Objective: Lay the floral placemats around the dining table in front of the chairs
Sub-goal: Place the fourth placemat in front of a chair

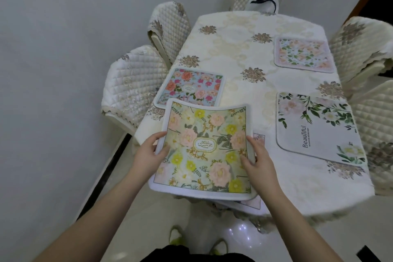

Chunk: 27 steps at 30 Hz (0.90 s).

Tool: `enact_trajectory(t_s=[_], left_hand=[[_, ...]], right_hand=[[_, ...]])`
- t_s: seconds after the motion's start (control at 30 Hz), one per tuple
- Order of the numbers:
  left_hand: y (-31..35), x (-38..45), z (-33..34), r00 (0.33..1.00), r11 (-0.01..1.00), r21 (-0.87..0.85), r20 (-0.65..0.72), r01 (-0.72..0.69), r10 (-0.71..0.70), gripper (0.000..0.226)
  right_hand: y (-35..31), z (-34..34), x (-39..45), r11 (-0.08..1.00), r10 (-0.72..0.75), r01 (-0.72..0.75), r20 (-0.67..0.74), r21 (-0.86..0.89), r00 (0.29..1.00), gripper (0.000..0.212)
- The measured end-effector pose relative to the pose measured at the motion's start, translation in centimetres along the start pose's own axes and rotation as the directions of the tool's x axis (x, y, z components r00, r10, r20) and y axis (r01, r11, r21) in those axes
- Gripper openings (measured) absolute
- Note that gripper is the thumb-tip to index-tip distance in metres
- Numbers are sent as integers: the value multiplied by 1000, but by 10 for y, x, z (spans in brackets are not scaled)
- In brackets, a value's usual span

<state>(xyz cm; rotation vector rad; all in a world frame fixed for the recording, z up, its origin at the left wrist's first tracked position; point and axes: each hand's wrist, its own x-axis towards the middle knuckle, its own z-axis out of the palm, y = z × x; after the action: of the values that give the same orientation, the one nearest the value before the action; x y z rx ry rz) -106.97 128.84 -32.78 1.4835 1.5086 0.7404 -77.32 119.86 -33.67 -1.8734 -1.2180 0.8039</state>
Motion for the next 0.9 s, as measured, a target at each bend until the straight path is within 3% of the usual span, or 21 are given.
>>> enact_trajectory(t_s=[0.13, 0.3, 0.73, 0.9], left_hand=[[-7, -8, -40, 997, 999, 19, -67, -25, 27, 37], [-23, -11, -100, 988, 996, 53, -133, -71, 78, 36], [-98, -50, -293, 970, 977, -212, -236, 5, -56, 36], [-110, -54, -335, 958, 978, -210, -276, 17, -76, 37]], right_hand=[[-36, 25, 1, 990, -76, 83, 67, -113, 995, 54], [-81, 63, -9, 987, -103, 114, 94, -113, 990, 49], [-202, 214, -54, 982, -185, 189, 119, -26, 976, 43], [-223, 245, -58, 983, -184, 182, 126, 25, 975, 39]])
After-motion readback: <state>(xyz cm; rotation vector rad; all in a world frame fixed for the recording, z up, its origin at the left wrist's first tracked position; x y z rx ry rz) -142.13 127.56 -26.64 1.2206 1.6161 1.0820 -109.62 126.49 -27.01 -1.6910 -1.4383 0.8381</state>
